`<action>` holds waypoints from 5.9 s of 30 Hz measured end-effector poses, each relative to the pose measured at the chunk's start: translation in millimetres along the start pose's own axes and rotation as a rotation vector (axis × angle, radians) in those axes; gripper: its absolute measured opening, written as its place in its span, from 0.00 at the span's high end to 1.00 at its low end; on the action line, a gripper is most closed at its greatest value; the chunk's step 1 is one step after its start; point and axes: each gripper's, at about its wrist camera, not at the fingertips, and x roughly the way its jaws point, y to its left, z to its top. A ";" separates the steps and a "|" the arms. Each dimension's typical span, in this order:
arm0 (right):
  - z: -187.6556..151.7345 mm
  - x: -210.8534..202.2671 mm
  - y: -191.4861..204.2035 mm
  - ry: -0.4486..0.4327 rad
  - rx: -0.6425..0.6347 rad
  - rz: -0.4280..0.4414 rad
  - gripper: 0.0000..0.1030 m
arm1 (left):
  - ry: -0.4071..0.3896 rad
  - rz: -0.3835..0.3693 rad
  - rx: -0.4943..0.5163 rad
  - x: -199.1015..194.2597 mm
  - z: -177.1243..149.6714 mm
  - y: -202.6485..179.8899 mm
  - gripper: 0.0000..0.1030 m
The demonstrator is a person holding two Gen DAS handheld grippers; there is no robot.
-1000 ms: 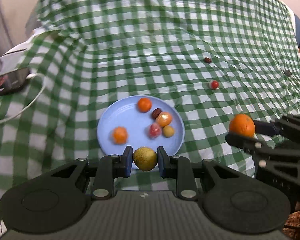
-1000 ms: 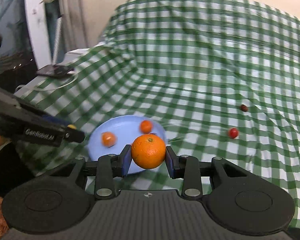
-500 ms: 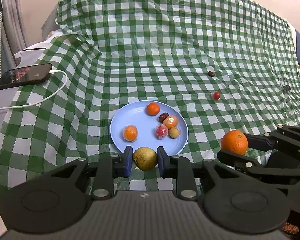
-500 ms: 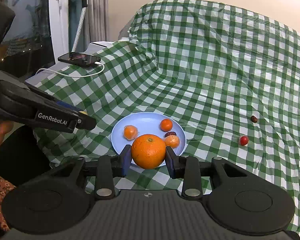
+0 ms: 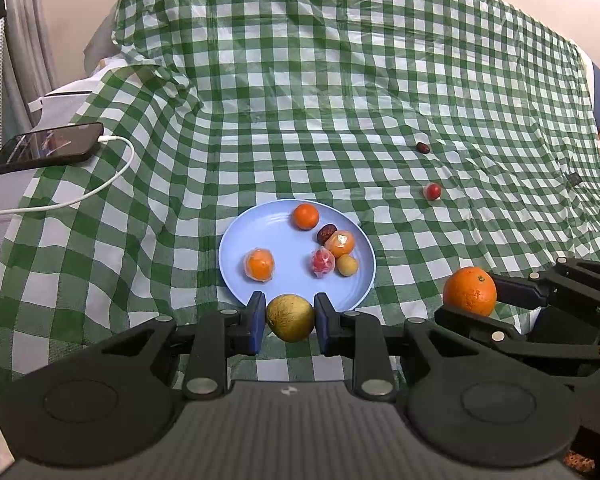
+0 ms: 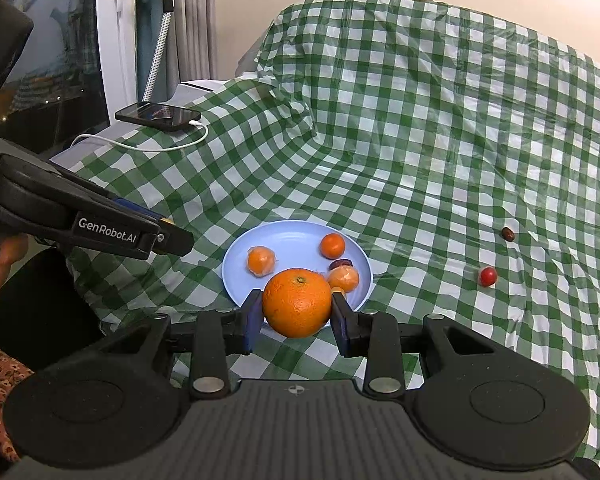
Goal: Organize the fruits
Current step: 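Carry the yellow-green fruit and orange in both tools toward the blue plate, then lower the held fruits in both tools over the plate, then open the left tool to drop the yellow-green fruit while the right tool releases the orange, then grasp the red cherry tomato with the left tool while the right tool grasps the date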
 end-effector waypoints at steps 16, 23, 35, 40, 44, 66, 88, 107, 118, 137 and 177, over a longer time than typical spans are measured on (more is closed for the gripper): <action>-0.9 8.1 -2.9 0.026 0.010 0.007 0.64 | 0.019 0.002 -0.007 8.0 1.6 0.0 0.73; -0.3 13.8 -3.3 0.035 0.012 0.007 0.64 | 0.017 0.004 -0.023 15.5 7.0 3.3 0.73; 11.4 47.2 -9.3 0.056 0.011 0.010 0.64 | 0.010 0.020 -0.044 43.2 35.0 9.7 0.73; 17.2 68.8 -10.5 0.076 0.019 0.022 0.64 | 0.022 0.029 -0.041 63.6 45.6 11.3 0.73; 21.9 85.4 -13.3 0.096 0.034 0.034 0.64 | 0.048 0.025 -0.046 84.1 51.8 13.5 0.73; 18.0 177.7 -23.5 0.229 0.061 0.050 0.64 | 0.156 0.053 -0.026 185.9 69.3 26.1 0.72; 17.4 79.8 -11.4 0.185 0.077 -0.016 0.03 | 0.123 0.125 -0.129 71.3 30.9 32.6 0.00; 13.7 -4.6 2.5 -0.009 0.094 -0.042 0.02 | 0.081 0.199 -0.076 -1.2 3.3 -1.8 0.00; 10.4 -11.2 4.3 -0.016 0.100 -0.056 0.01 | 0.075 0.214 -0.044 -8.8 0.4 -7.2 0.00; 6.6 -4.0 2.7 0.007 0.111 -0.043 0.01 | 0.113 0.219 -0.027 1.5 -0.1 -4.2 0.00; 10.8 288.9 -376.8 0.051 0.200 -0.181 0.08 | 0.192 -0.225 0.345 350.2 143.1 -232.0 0.10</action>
